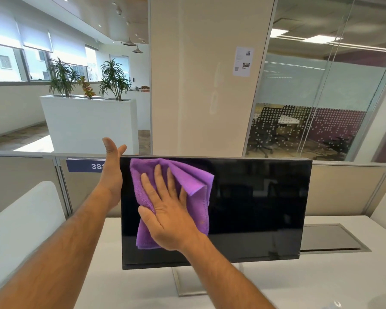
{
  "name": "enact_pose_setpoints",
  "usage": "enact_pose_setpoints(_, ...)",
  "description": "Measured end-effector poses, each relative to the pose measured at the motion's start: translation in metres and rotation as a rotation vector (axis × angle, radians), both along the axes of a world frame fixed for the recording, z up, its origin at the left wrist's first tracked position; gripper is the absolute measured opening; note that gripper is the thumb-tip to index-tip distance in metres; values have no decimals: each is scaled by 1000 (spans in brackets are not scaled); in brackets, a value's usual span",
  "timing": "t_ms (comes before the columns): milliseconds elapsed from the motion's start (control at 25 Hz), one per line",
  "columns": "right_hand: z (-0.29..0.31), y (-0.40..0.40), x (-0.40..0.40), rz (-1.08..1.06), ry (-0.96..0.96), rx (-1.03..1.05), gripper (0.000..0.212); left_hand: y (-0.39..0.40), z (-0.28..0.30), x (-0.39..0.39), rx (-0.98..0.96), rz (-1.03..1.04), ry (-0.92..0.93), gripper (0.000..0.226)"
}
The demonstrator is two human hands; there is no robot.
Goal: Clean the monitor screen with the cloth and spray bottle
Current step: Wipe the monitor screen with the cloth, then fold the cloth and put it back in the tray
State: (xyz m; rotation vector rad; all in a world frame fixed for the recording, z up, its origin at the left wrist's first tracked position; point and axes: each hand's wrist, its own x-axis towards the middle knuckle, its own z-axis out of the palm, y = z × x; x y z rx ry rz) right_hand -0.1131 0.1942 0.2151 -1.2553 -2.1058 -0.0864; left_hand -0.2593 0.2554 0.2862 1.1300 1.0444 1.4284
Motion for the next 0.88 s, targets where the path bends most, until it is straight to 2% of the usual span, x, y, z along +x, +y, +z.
enact_pose_setpoints(80,6,-16,-6,198,206,-208,62,-3,-1,-1,2,10,11,92)
enact_pose_setpoints(160,12,-33,-8,357,575,-520,60,-9,0,0,7,25,20,91)
enact_pose_setpoints(240,14,-48,-3,337,940,-838,61,-20,1,3,23,23,27,96)
enact_pose_setpoints(280,13,-54,2,296,1028,-968,60,-26,1,4,25,20,42,101)
enact_pose_setpoints(440,-1,-74,28,246,1198,-1165,48,-54,-8,6,98,33,137,106)
enact_pose_setpoints(640,-27,-102,57,203,1306,-1197,44,-98,-35,19,350,95,287,81)
enact_pose_setpoints(760,-39,-121,73,153,1317,-1145,32,-130,-63,29,280,-112,323,72)
enact_pose_setpoints(880,-51,-141,90,114,1266,-1116,26,-156,-94,36,100,-318,401,66)
